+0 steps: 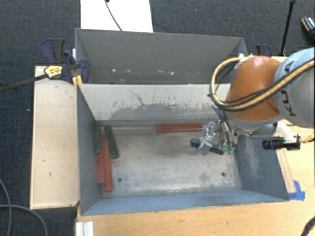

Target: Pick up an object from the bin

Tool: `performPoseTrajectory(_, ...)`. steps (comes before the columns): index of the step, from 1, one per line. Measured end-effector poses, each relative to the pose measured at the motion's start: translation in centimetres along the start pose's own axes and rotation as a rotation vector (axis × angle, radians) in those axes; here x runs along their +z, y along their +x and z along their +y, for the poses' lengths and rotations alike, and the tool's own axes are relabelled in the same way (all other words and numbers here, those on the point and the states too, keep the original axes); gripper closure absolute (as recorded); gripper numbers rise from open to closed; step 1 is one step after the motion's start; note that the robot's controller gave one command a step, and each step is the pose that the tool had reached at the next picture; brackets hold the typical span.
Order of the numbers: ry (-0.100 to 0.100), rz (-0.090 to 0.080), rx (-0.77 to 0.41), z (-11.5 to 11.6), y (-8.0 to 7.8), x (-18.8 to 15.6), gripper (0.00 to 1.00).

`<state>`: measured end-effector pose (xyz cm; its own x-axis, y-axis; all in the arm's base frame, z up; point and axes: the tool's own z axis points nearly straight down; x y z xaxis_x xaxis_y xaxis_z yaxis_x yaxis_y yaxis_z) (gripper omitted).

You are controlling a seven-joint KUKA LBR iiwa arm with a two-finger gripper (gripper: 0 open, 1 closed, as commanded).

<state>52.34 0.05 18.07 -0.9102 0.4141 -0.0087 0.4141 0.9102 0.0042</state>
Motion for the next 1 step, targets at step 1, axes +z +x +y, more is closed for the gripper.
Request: performPoseTrajectory(1, 0.002, 0.005, -0.001, 0.03, -0.08, -0.25, 1.00)
